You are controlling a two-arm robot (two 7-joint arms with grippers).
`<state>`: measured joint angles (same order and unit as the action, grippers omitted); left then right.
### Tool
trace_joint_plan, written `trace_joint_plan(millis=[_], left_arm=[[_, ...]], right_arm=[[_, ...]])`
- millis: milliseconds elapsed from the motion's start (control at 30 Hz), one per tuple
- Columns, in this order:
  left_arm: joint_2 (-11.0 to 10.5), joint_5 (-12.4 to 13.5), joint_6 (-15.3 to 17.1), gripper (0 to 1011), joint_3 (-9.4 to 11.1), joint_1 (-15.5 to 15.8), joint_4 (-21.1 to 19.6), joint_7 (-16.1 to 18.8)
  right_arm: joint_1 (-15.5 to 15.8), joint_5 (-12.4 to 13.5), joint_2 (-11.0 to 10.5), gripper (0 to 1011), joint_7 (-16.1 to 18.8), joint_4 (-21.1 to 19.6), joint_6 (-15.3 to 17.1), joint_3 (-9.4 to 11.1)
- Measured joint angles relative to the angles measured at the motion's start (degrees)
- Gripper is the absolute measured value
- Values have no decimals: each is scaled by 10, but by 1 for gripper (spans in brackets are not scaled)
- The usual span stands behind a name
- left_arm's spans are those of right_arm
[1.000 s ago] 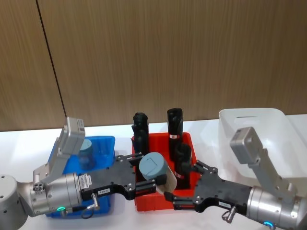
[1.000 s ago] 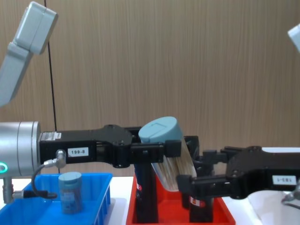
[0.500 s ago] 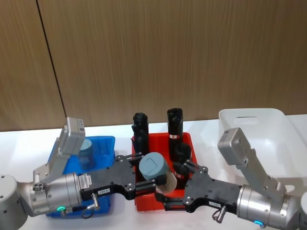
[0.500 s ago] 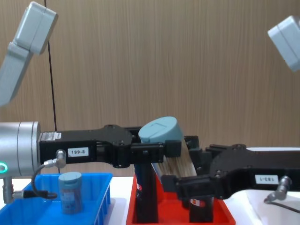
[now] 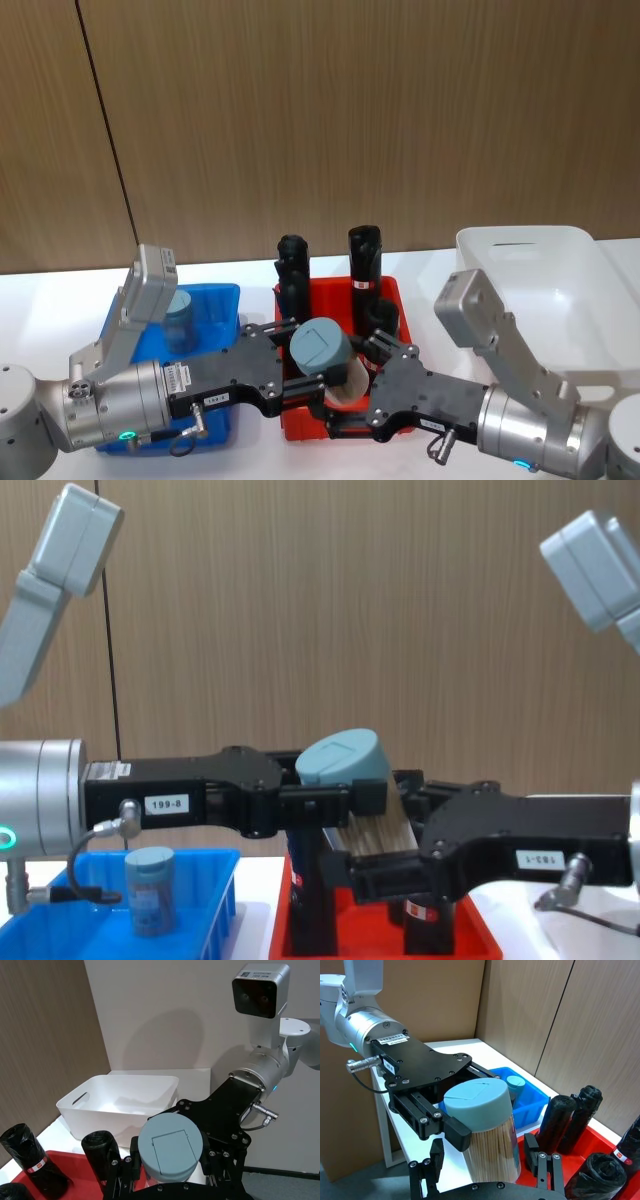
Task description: Pick the cotton swabs from the blue box and place them into the white box.
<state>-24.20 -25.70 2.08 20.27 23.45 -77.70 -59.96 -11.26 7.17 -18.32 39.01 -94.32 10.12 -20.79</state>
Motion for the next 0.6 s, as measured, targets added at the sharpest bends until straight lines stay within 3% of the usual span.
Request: trace_joint_plan(millis=[600], left_arm=[[0,0,0,660,0,0,0,0]], right_arm=[[-7,-31,8,989,-12,6,-13,-16]])
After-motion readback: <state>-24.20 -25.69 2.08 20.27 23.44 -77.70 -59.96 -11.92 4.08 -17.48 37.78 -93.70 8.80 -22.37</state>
